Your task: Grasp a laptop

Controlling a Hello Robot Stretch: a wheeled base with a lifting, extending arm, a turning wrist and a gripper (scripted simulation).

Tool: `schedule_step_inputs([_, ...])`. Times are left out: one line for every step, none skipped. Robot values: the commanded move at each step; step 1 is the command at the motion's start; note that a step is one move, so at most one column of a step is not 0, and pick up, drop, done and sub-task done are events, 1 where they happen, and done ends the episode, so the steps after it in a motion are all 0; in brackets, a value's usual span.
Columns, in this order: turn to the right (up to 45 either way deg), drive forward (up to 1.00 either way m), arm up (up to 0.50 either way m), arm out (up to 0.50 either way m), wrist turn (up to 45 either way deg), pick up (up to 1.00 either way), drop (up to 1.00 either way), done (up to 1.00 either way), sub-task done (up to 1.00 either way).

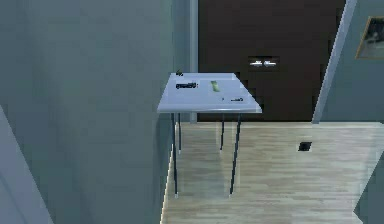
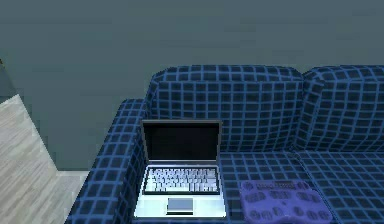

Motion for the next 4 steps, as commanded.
schedule_step_inputs([0.0,0.0,0.5,0.0,0.0,0.0,0.0,0.0,0.0])
schedule_step_inputs([0.0,0.0,0.1,0.0,0.0,0.0,0.0,0.0,0.0])
schedule_step_inputs([0.0,0.0,0.0,0.26,0.0,0.0,0.0,0.0,0.0])
schedule_step_inputs([0.0,0.0,0.0,0.0,45.0,0.0,0.0,0.0,0.0])
